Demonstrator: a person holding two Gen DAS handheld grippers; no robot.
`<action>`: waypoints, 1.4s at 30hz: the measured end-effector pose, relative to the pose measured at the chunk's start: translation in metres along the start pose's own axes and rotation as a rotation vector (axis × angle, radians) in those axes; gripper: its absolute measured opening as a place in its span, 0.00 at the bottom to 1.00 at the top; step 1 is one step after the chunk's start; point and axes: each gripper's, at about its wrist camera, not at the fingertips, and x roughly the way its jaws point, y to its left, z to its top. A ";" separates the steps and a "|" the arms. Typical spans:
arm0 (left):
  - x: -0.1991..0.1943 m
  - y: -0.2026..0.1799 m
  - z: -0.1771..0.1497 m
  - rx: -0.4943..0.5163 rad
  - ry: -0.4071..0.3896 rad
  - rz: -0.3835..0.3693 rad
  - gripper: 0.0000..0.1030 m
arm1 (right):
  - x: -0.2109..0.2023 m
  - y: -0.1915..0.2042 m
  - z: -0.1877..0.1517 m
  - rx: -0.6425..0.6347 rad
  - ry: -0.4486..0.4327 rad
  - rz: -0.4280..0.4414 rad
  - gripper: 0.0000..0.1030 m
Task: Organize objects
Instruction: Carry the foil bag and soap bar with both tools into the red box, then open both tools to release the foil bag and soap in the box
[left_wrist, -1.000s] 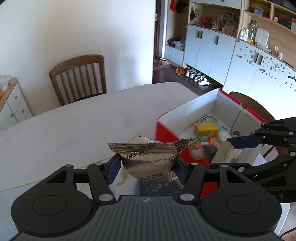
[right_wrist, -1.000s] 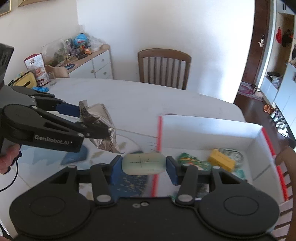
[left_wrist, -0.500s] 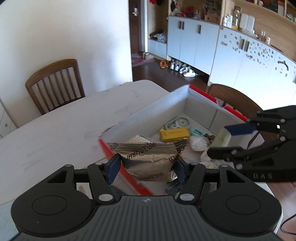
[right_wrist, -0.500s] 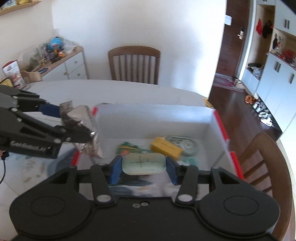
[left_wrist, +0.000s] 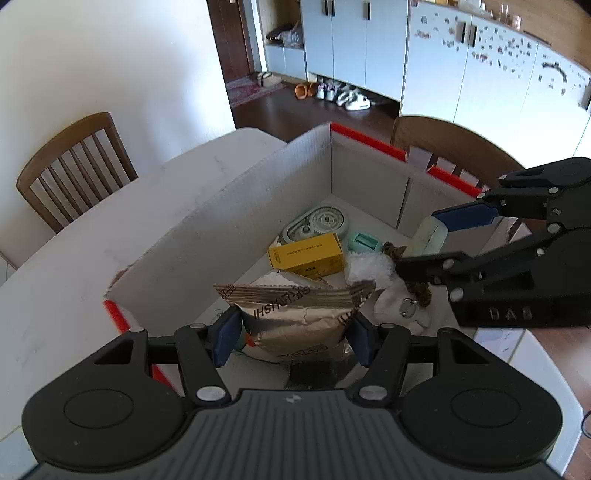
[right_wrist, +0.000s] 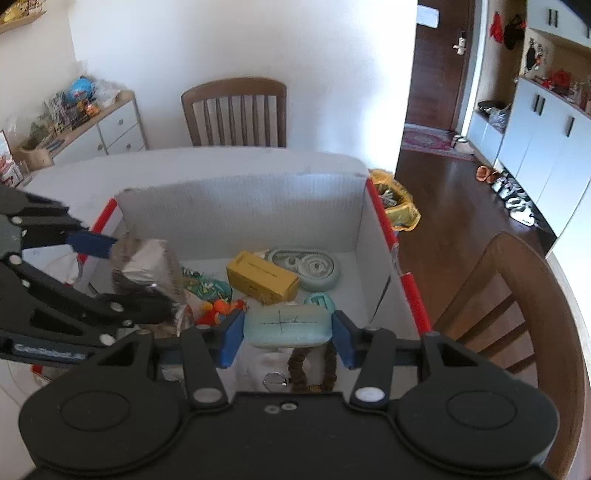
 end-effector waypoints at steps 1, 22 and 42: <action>0.002 -0.001 0.000 0.001 0.004 0.004 0.59 | 0.002 0.000 -0.001 -0.007 0.006 0.004 0.48; 0.021 0.002 0.003 -0.007 0.048 0.004 0.62 | 0.015 -0.021 -0.003 0.033 0.025 0.046 0.58; -0.027 0.020 -0.011 -0.100 -0.072 -0.030 0.75 | -0.024 -0.008 -0.001 0.071 -0.045 0.038 0.69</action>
